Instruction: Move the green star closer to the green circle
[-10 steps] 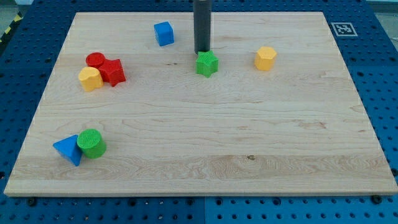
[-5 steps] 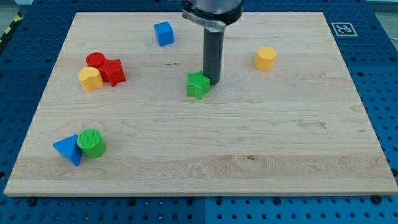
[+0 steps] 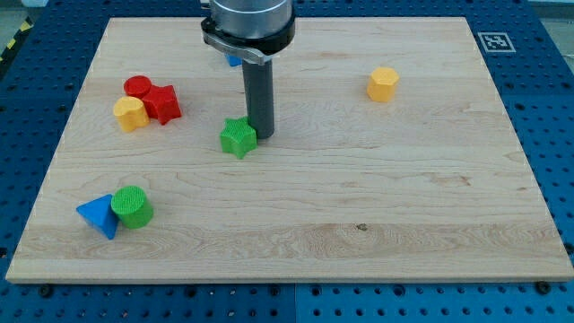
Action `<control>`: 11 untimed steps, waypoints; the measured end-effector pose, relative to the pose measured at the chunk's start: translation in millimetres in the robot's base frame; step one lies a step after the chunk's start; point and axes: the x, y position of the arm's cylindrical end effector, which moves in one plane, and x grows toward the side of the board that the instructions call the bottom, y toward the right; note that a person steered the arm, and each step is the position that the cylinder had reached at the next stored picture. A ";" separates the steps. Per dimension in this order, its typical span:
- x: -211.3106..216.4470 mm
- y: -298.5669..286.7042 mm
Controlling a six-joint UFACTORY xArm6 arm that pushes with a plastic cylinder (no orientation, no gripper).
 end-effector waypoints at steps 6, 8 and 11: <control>58.4 -72.5; 76.9 -45.9; 57.8 -51.8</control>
